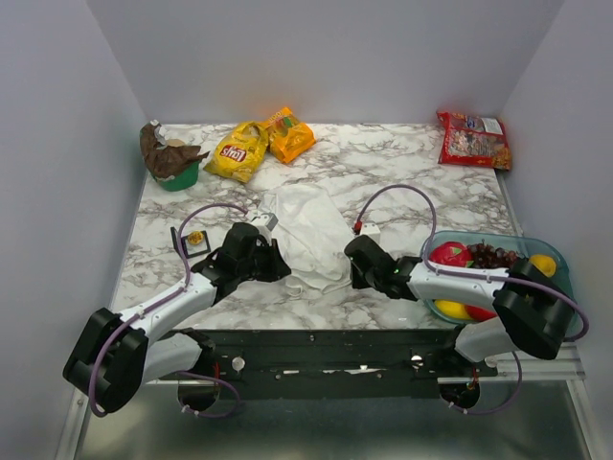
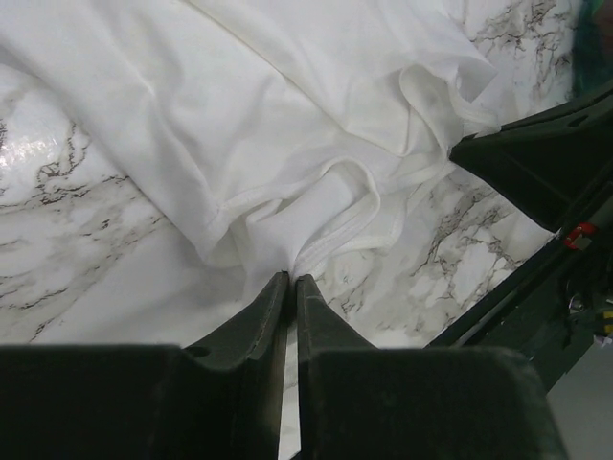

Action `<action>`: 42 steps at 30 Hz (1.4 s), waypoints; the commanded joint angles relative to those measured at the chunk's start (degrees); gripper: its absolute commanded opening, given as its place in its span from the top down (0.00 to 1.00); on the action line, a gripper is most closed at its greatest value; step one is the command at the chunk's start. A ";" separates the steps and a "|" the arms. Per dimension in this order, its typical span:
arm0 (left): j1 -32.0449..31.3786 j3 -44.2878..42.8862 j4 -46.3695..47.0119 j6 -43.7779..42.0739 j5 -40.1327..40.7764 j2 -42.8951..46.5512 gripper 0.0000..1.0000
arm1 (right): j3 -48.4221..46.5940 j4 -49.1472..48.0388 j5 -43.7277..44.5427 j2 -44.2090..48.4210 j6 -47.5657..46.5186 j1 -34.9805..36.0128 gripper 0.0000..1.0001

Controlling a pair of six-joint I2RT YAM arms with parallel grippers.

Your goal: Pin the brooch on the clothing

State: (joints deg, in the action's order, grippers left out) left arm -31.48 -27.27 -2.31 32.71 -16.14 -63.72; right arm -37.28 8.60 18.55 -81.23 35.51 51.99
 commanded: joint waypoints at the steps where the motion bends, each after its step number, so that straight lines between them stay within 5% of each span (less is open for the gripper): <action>1: 0.46 0.72 0.28 -0.89 -1.08 1.67 0.80 | 0.10 0.53 2.90 4.06 -0.61 -0.39 0.93; 11: 0.46 1.52 0.64 -2.03 -3.02 1.06 0.71 | 1.42 1.42 1.58 4.50 0.09 -0.31 0.98; 15: -1.47 0.55 0.91 -3.35 -2.94 0.53 0.57 | 1.51 1.16 0.71 4.41 0.18 -0.39 0.98; 22: -11.13 -4.28 -4.19 -10.20 10.33 2.64 0.33 | 1.68 0.98 0.09 5.64 -0.09 -0.31 0.98; 28: -18.43 -9.38 -9.20 -15.03 19.38 -6.40 0.32 | 1.86 0.80 -0.18 6.52 -0.09 -0.39 0.98; 42: -20.46 -14.04 -8.59 -18.21 16.50 -15.55 0.45 | 3.44 0.63 -0.09 8.81 0.00 -0.31 0.98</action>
State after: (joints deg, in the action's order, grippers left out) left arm -51.33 -40.38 -10.83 15.66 1.06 -77.78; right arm -34.48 9.26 18.35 -73.14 35.11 51.99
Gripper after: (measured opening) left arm 0.577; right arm 0.024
